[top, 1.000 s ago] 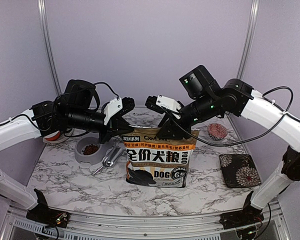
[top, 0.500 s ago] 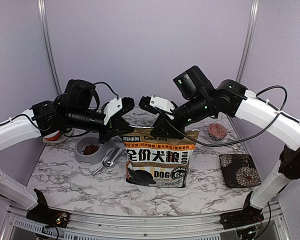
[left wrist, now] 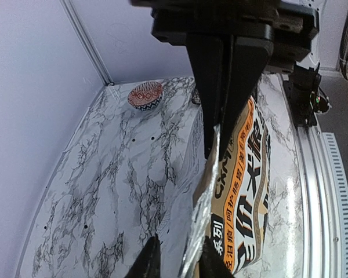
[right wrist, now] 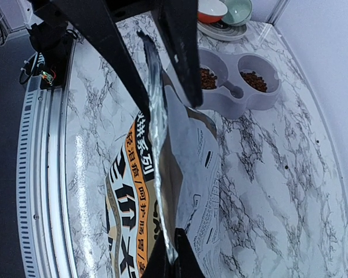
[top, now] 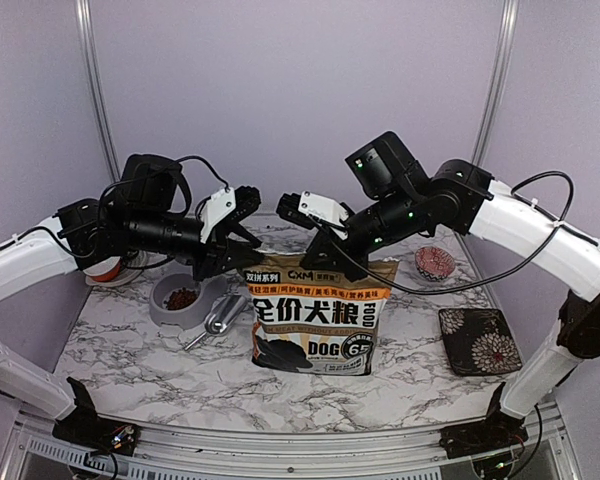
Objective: Serve the pet food
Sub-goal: Press the seal on the pet food bag.
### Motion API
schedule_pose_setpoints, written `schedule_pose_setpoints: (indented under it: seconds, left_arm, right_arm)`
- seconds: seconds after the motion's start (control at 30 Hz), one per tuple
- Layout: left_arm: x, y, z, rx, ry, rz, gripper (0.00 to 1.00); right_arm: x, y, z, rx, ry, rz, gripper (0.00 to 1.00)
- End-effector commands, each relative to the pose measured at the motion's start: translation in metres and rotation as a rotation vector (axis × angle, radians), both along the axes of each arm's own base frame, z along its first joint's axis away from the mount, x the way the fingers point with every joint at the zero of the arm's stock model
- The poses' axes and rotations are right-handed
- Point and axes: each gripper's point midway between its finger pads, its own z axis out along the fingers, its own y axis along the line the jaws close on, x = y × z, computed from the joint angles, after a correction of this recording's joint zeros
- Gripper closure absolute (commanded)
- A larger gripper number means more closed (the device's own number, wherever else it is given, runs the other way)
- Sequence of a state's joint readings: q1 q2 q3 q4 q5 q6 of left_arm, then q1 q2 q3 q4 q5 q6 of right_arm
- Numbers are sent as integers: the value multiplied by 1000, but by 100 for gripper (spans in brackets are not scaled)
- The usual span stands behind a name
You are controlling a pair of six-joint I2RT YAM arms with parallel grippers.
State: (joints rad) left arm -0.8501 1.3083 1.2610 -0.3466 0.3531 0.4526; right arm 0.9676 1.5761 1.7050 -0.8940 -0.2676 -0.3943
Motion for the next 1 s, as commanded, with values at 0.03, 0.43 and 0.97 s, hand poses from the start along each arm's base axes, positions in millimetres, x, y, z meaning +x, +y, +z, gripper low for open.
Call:
schedule_pose_setpoints:
  seconds: [0.03,0.43,0.97]
  left_arm:
    - [0,19,37,-88,-78,-5,70]
    - [-10,26,28,-72,-18,-100,55]
    - [-18,28,5,-37,-87,-170,55]
  right_arm:
    - [-4,2,31,72,-54,18,100]
    - [-5,-4,35,81,-71,9,100]
    - [-4,-7,35,84,-92,-3,100]
